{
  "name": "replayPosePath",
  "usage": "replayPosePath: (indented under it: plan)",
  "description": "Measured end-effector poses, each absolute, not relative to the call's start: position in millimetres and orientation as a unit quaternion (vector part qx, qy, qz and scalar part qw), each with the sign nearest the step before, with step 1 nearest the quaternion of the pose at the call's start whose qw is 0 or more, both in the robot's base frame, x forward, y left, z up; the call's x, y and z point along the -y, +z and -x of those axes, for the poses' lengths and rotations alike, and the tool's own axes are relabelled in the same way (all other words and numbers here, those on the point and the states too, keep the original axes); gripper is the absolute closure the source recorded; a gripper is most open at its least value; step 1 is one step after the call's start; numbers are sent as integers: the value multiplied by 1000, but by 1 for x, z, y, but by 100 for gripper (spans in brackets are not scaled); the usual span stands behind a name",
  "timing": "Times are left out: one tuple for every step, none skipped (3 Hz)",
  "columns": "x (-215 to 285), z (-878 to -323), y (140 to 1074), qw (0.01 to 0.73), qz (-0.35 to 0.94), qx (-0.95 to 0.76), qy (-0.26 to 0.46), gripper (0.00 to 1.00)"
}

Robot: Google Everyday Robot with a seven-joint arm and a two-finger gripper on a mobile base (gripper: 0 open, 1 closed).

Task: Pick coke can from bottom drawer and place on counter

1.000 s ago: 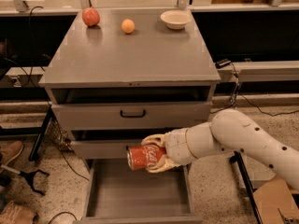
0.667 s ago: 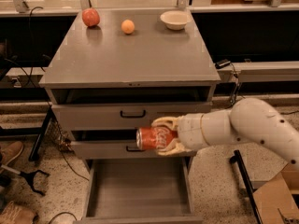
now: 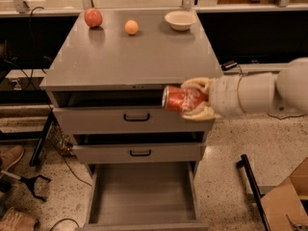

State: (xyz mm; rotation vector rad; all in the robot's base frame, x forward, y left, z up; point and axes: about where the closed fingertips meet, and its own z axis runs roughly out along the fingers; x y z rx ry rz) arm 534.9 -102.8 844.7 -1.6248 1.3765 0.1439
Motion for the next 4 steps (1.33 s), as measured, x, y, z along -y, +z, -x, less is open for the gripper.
replayPosePath:
  plan:
    - [116, -576, 881, 484, 649, -584, 55, 100]
    - [114, -619, 904, 481, 642, -593, 64, 100]
    - [99, -672, 909, 480, 640, -594, 87, 100]
    - [89, -701, 897, 479, 637, -596, 102, 100]
